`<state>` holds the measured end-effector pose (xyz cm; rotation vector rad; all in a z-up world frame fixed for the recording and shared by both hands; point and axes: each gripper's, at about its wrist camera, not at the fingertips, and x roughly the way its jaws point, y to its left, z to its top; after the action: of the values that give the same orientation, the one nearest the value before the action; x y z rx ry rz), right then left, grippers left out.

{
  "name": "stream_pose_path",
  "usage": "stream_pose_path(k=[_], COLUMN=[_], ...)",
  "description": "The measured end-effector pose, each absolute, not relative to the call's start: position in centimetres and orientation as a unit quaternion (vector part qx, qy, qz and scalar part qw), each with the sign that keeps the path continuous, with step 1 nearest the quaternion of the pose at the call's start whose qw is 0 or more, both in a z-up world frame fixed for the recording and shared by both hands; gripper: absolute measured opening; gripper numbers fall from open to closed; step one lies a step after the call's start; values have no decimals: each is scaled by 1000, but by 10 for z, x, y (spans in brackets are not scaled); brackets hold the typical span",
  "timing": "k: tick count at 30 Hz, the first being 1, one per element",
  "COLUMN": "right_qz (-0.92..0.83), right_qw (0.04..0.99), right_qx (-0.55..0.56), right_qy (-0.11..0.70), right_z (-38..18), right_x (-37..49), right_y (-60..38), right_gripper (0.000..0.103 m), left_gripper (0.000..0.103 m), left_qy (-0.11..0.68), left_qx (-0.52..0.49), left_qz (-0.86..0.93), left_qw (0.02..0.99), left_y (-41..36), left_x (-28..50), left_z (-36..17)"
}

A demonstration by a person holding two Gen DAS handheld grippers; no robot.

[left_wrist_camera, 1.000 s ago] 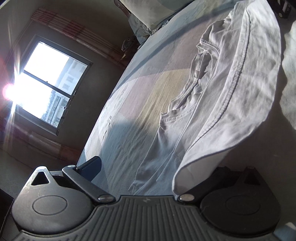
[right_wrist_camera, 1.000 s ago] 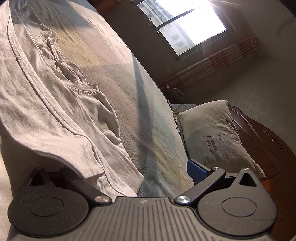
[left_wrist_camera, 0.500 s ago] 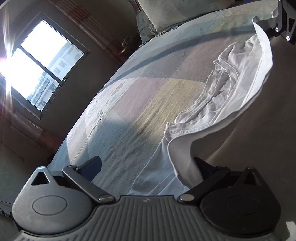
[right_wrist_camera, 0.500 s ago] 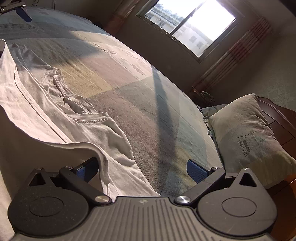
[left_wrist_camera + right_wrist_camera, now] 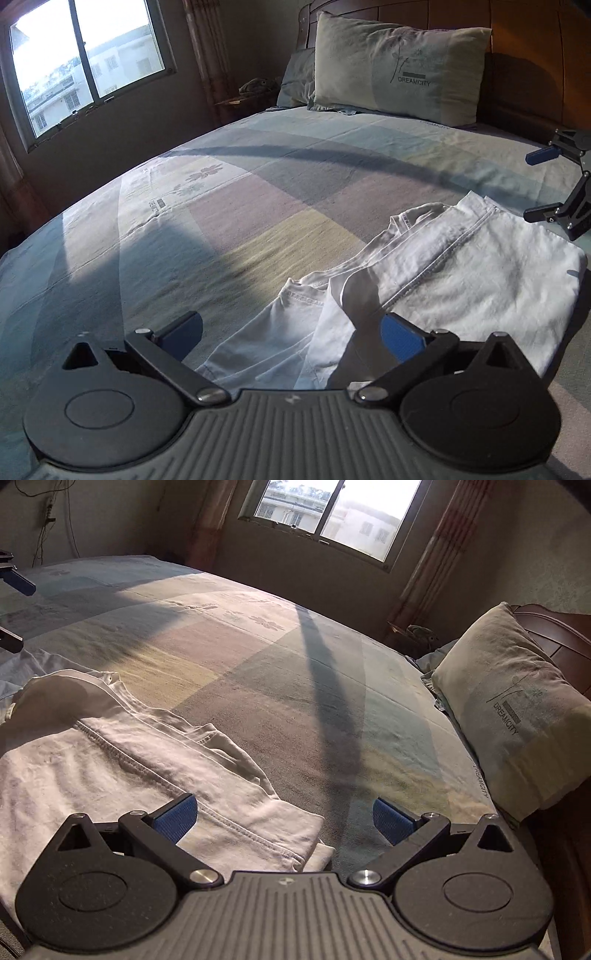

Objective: Fold clothes
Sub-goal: 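Release the hem and smooth the folded shirt with both grippers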

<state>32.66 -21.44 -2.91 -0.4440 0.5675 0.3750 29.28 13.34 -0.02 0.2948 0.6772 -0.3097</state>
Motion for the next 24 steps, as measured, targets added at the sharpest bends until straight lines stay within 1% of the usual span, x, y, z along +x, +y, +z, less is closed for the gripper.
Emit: stream_pose_path(k=[4, 5, 8, 11, 14, 16, 18, 22, 24], right_qz=[196, 201, 205, 204, 193, 188, 184, 182, 186], right_qw=[918, 917, 911, 906, 908, 911, 915, 914, 912], right_qx=[-178, -170, -171, -189, -196, -183, -164, -155, -162], right_qy=[294, 301, 315, 318, 316, 318, 320, 327, 327], right_z=[-39, -42, -52, -56, -55, -52, -50, -52, -54], right_x=[277, 266, 245, 237, 239, 243, 247, 246, 243], right_y=[-218, -218, -212, -205, -203, -205, -209, -211, -210], right_gripper=[103, 103, 103, 103, 103, 103, 103, 103, 103], left_gripper=[102, 102, 102, 102, 102, 102, 102, 102, 102], left_qy=[356, 361, 388, 384, 371, 360, 361, 356, 342], left_qx=[164, 192, 256, 289, 211, 155, 119, 84, 93], left_qz=[-160, -151, -134, -95, -54, -5, 56, 67, 41], left_qw=[906, 900, 875, 872, 903, 920, 923, 928, 934], left_y=[128, 123, 115, 115, 139, 160, 182, 197, 189], left_x=[257, 251, 248, 262, 287, 303, 314, 302, 284], left_z=[-22, -33, -62, -76, -61, -52, -49, -45, -42])
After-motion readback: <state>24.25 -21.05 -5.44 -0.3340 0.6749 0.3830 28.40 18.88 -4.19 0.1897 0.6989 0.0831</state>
